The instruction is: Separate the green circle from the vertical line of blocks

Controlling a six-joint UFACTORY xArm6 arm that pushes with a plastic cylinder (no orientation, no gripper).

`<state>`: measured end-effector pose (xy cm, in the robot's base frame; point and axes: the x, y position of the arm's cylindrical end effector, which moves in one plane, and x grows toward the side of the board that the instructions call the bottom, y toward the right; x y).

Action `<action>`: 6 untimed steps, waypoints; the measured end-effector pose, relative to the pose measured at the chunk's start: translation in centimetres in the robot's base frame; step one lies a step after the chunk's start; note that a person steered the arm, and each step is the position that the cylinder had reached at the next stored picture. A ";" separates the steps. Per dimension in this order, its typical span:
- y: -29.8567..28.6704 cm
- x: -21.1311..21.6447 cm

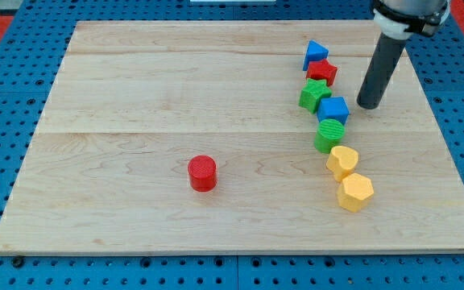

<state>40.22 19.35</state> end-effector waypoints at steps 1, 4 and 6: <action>-2.0 4.5; -3.8 4.7; -3.6 3.4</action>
